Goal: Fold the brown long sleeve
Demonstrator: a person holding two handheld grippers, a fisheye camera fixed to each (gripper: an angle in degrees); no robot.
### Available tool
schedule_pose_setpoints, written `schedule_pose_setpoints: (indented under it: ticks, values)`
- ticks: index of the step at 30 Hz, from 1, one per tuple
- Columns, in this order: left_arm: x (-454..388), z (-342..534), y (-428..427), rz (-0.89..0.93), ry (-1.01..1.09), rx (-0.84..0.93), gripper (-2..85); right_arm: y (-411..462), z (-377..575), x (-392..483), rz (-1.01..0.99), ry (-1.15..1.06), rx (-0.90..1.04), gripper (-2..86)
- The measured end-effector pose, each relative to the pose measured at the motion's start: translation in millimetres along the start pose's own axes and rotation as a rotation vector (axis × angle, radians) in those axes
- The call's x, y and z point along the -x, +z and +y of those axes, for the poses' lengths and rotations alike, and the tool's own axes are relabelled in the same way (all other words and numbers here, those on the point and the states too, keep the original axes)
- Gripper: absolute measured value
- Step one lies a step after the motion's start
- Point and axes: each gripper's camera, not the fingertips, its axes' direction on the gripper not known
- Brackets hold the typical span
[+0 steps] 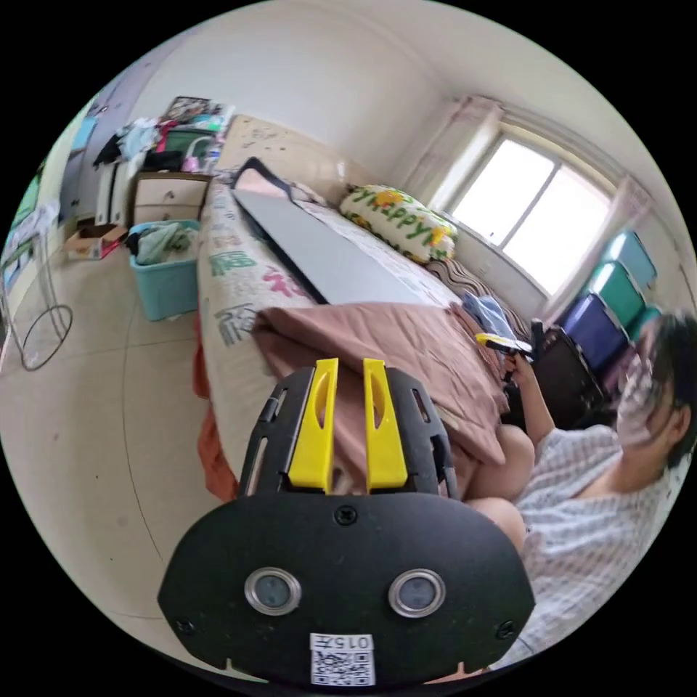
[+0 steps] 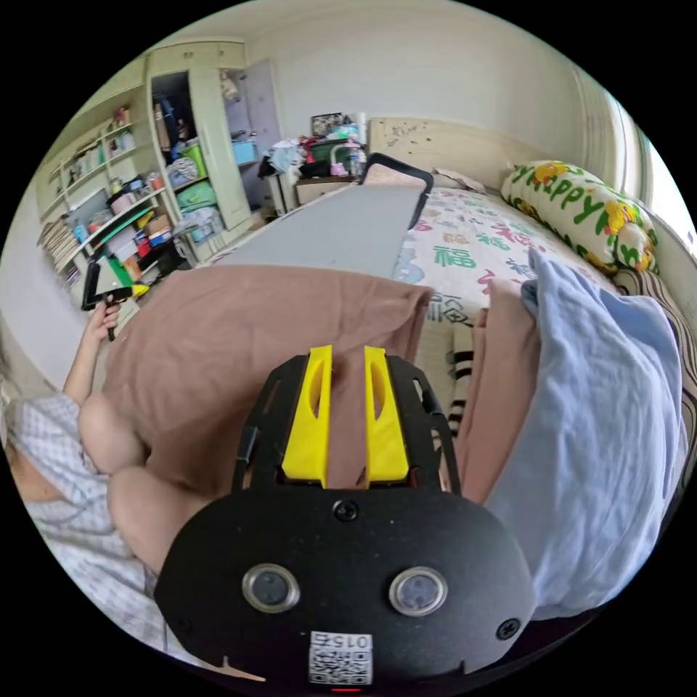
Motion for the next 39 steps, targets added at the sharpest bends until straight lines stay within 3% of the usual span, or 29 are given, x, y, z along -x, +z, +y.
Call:
schedule_pose_setpoints:
  ticks: [3, 8, 12, 19, 27, 31, 35, 39]
  values:
    - [-52, 31, 17, 0.093, 0.085, 0.038, 7.9, -16, 51, 28, -0.071, -0.017, -0.043, 7.5]
    - [-82, 63, 42, 0.144, 0.063, 0.036, 8.1, -23, 116, 48, 0.069, 0.099, -0.156, 7.4]
    - [-80, 62, 45, 0.184, 0.032, 0.007, 6.7, -22, 139, 35, -0.084, 0.184, -0.202, 4.5]
    - [-100, 63, 47, 0.096, 0.047, 0.021, 0.5, -31, 165, 17, -0.135, 0.254, -0.211, 1.0]
    - [-144, 40, 35, -0.089, 0.100, 0.079, 1.5, -45, 210, 2, -0.188, 0.273, -0.300, 1.8]
    - [-172, -12, 15, -0.138, 0.146, -0.081, 5.2, -60, 258, -14, -0.041, 0.387, -0.331, 4.0]
    - [-227, -104, 78, -0.133, 0.311, 0.016, 8.5, -61, 280, -29, -0.069, 0.419, -0.348, 5.2]
    - [-303, -210, 198, 0.020, 0.504, 0.171, 9.1, -54, 288, -40, -0.152, 0.437, -0.370, 6.9]
